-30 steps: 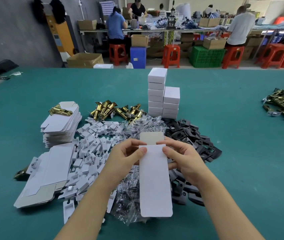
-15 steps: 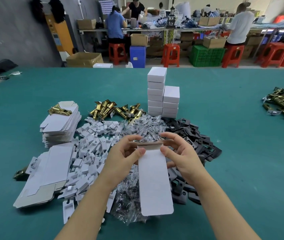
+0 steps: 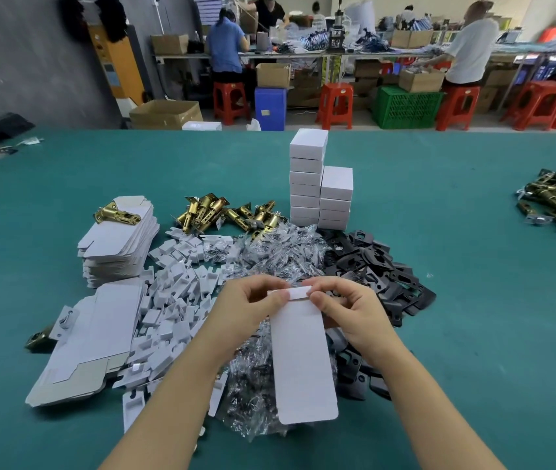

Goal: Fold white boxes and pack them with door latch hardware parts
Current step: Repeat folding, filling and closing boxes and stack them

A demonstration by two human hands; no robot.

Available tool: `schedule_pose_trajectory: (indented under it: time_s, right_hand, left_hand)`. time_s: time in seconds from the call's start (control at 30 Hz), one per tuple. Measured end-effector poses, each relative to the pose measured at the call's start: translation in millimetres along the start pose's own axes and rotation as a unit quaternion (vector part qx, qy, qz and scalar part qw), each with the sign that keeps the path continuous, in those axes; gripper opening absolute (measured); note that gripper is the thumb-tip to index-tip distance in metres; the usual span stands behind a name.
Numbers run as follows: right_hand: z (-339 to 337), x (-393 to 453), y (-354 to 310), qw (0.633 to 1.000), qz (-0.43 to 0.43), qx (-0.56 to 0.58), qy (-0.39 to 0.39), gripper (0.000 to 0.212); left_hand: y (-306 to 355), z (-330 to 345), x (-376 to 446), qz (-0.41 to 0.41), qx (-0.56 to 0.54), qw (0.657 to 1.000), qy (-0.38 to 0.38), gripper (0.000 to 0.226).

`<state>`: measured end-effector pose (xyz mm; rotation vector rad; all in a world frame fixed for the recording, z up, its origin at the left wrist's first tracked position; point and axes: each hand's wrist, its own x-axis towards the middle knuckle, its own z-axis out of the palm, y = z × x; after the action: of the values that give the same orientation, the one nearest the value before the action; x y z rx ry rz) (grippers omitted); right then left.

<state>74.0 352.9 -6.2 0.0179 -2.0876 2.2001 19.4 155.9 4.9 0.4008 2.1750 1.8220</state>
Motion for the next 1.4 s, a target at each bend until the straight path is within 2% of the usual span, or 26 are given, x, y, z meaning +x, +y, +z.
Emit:
schedule_pose_trajectory:
  time_s: [0.1,0.2,0.3,0.43,0.5,0.7,1.1,1.4]
  right_hand:
    - [1,-1,0,1.0,0.005,0.027,0.006,0.009]
    - [3,0,6,1.0,0.024,0.006,0.011,0.032]
    - [5,-1,7,0.999,0.042,0.013,-0.011,0.032]
    - [6,-4,4,0.997,0.032,-0.038,-0.053,0.029]
    - [7,-5,1,0.996,0.037,-0.038,-0.065,0.026]
    - [4,-9,-7,0.996,0.055,0.011,-0.064,0.027]
    - [0,-10,-4,0.995,0.068,0.016,-0.075,0.032]
    - [-6,-8,-2,0.992,0.079,0.007,-0.094,0.037]
  left_hand:
    - [1,3,-1,0.008,-0.011,1.0,0.023,0.018]
    - [-1,9,-2,0.027,-0.031,0.997,0.065,0.019]
    - [-1,8,-2,0.028,-0.035,0.996,0.078,0.019]
    - [2,5,-3,0.002,0.027,0.999,-0.03,0.022]
    - [5,6,-4,-0.001,0.05,0.997,-0.058,0.025]
    - [7,1,-6,-0.034,0.018,0.999,-0.038,0.026]
    - [12,3,-6,-0.025,0.043,0.998,-0.047,0.03]
    - [14,2,-10,-0.012,0.123,0.983,-0.133,0.04]
